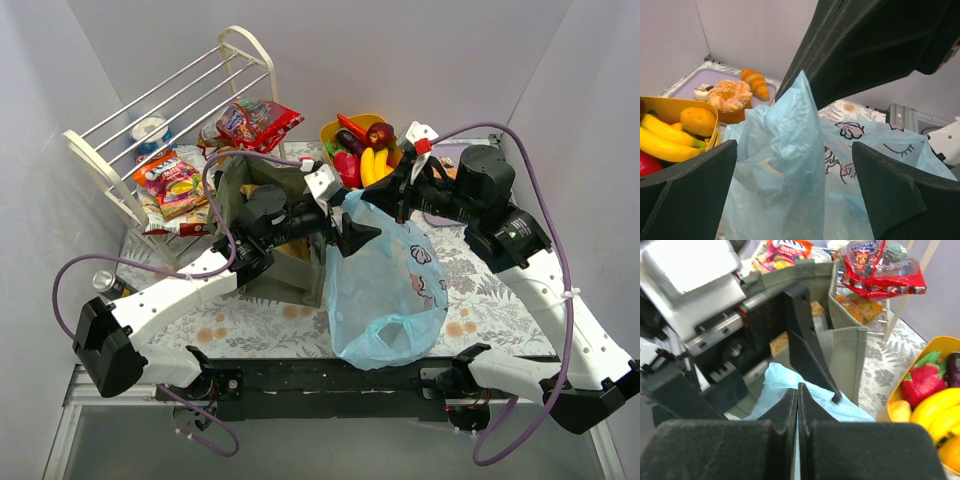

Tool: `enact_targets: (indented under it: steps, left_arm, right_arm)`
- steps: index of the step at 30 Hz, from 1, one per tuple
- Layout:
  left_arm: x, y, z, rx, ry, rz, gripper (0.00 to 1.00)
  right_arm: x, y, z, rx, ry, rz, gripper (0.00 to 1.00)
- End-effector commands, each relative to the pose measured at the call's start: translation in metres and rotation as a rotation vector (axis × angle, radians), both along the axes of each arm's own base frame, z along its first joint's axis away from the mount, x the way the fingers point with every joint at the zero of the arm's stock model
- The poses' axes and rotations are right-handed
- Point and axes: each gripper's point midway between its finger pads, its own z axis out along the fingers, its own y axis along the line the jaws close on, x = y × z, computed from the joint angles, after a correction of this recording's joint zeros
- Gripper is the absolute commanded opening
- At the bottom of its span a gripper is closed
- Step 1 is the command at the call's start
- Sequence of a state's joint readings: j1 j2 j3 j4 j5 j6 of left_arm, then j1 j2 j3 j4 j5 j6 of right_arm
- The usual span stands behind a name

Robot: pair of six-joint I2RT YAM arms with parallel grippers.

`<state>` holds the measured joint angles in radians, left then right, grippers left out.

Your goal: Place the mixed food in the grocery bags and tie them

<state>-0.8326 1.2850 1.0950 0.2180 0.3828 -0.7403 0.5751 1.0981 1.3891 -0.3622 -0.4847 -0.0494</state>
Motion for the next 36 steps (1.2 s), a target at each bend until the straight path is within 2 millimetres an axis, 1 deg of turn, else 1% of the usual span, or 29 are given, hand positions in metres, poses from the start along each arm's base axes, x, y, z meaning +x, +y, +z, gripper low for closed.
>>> enact_targets:
  steps: [1, 2, 3, 4, 5, 6, 8, 10, 11, 12, 14, 15, 17, 19, 20, 21, 22, 23, 24, 25, 26, 27, 28, 29, 30, 32, 33, 35, 36]
  left_arm:
    - [-0.002, -0.002, 0.024, -0.129, -0.056, -0.027, 0.98]
    - [0.000, -0.002, 0.025, -0.150, -0.037, -0.021, 0.98]
    - [-0.001, -0.002, 0.028, -0.179, -0.043, -0.025, 0.98]
    - [0.000, -0.003, 0.026, -0.191, -0.037, -0.024, 0.98]
    - [0.000, -0.003, 0.019, -0.195, -0.021, -0.025, 0.98]
    - [-0.002, -0.003, 0.024, -0.231, -0.017, -0.031, 0.98]
    - [-0.002, -0.004, 0.020, -0.246, -0.001, -0.038, 0.98]
    - [-0.001, -0.005, 0.020, -0.264, 0.011, -0.036, 0.98]
    - [0.002, -0.009, 0.013, -0.253, 0.026, -0.038, 0.96]
    - [0.002, -0.012, 0.013, -0.247, 0.031, -0.047, 0.93]
    - [0.004, -0.016, 0.006, -0.236, 0.051, -0.057, 0.84]
    - [0.004, -0.017, 0.002, -0.234, 0.060, -0.061, 0.77]
    - [0.003, -0.017, -0.002, -0.230, 0.067, -0.062, 0.73]
    - [0.004, -0.017, -0.008, -0.219, 0.077, -0.054, 0.60]
    - [0.005, -0.016, -0.010, -0.214, 0.074, -0.050, 0.51]
    - [0.005, -0.015, -0.011, -0.210, 0.076, -0.043, 0.29]
    - [0.010, -0.014, -0.014, -0.206, 0.084, -0.013, 0.17]
    - [0.013, -0.012, -0.015, -0.201, 0.082, 0.005, 0.09]
    - [0.016, -0.010, -0.020, -0.182, 0.093, 0.026, 0.03]
    - [0.021, -0.008, -0.023, -0.173, 0.102, 0.056, 0.00]
    - [0.029, -0.004, -0.026, -0.161, 0.113, 0.099, 0.00]
    - [0.037, 0.000, -0.039, -0.117, 0.150, 0.133, 0.00]
    - [0.043, 0.004, -0.043, -0.099, 0.168, 0.157, 0.00]
    - [0.050, 0.008, -0.050, -0.076, 0.188, 0.190, 0.00]
    - [0.058, 0.018, -0.067, -0.028, 0.231, 0.226, 0.00]
    - [0.066, 0.029, -0.081, 0.016, 0.259, 0.262, 0.00]
    - [0.071, 0.038, -0.094, 0.068, 0.271, 0.292, 0.00]
    - [0.070, 0.049, -0.108, 0.124, 0.283, 0.316, 0.00]
    - [0.069, 0.051, -0.111, 0.146, 0.265, 0.313, 0.00]
  right_arm:
    - [-0.009, 0.003, 0.016, 0.088, 0.006, 0.030, 0.01]
    - [-0.007, 0.004, 0.009, 0.089, 0.019, 0.028, 0.01]
    - [-0.009, 0.004, 0.009, 0.100, 0.031, 0.025, 0.01]
    - [-0.008, 0.003, 0.006, 0.106, 0.039, 0.017, 0.01]
    - [-0.008, 0.003, 0.004, 0.113, 0.045, 0.014, 0.01]
    - [-0.009, 0.003, 0.001, 0.122, 0.047, 0.016, 0.01]
    - [-0.010, 0.004, -0.002, 0.132, 0.067, 0.013, 0.01]
    - [-0.011, 0.005, -0.004, 0.135, 0.082, 0.021, 0.01]
    - [-0.011, 0.005, -0.004, 0.138, 0.086, 0.024, 0.01]
    - [-0.011, 0.006, -0.004, 0.141, 0.087, 0.025, 0.01]
    - [-0.011, 0.006, -0.004, 0.151, 0.093, 0.025, 0.01]
    - [-0.012, 0.006, -0.003, 0.155, 0.094, 0.025, 0.01]
    - [-0.011, 0.005, 0.000, 0.164, 0.096, 0.011, 0.01]
    - [-0.008, 0.003, 0.002, 0.168, 0.094, -0.009, 0.01]
    - [-0.007, 0.003, 0.002, 0.166, 0.099, -0.015, 0.01]
    - [-0.005, 0.003, 0.001, 0.165, 0.104, -0.022, 0.01]
    - [-0.003, 0.002, 0.000, 0.163, 0.110, -0.038, 0.01]
    - [0.001, 0.003, -0.004, 0.154, 0.123, -0.047, 0.01]
    - [0.004, 0.003, -0.006, 0.150, 0.132, -0.054, 0.01]
    - [0.006, 0.003, -0.009, 0.143, 0.142, -0.059, 0.01]
    - [0.010, 0.004, -0.013, 0.132, 0.156, -0.068, 0.11]
    - [0.011, 0.004, -0.014, 0.126, 0.165, -0.074, 0.23]
    - [0.015, 0.002, -0.016, 0.120, 0.171, -0.093, 0.36]
    - [0.017, 0.001, -0.010, 0.122, 0.161, -0.103, 0.56]
    - [0.018, -0.001, -0.011, 0.111, 0.174, -0.117, 0.63]
    - [0.026, -0.009, -0.005, 0.114, 0.163, -0.169, 0.71]
    - [0.027, -0.013, 0.003, 0.122, 0.155, -0.193, 0.71]
    - [0.041, -0.027, 0.006, 0.139, 0.163, -0.288, 0.71]
    - [0.048, -0.034, 0.003, 0.144, 0.179, -0.339, 0.71]
